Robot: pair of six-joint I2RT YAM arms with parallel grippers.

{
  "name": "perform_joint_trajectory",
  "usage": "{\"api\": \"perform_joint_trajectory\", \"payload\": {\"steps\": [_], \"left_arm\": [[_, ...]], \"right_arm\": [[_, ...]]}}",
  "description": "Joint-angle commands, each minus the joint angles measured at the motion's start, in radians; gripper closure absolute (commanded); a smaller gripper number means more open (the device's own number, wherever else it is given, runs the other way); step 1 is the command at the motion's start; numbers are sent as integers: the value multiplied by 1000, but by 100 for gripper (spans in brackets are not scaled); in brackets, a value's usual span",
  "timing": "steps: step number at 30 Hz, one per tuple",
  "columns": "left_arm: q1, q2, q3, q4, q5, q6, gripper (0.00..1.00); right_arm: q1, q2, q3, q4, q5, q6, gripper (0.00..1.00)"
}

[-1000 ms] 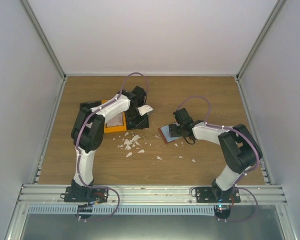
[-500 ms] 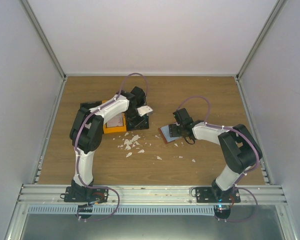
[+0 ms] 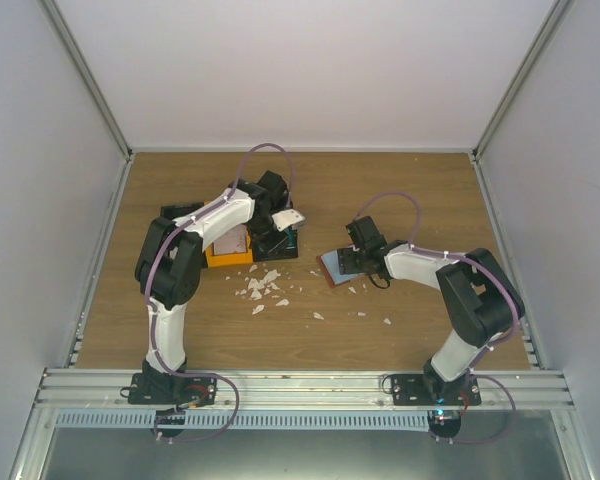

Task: Put the credit cards into the card holder
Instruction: Pick up the credit card from the storage box.

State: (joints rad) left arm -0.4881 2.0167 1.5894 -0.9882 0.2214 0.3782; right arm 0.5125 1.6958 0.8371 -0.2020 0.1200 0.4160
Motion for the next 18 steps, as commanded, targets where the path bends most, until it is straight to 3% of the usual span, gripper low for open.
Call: {"api": "perform_joint_trajectory", "payload": {"steps": [1,7,18], "left_arm": [[11,-37,-15,-7,21,16,61],[13,-22,-13,-6,13,13,61],[25,-40,-6,0,5,11,83]], "right_arm": [[11,108,-60,-99,-106,20,25],[11,110,-61,-98,-108,18,25],[11,82,-49,-108,-108,26,25]]}}
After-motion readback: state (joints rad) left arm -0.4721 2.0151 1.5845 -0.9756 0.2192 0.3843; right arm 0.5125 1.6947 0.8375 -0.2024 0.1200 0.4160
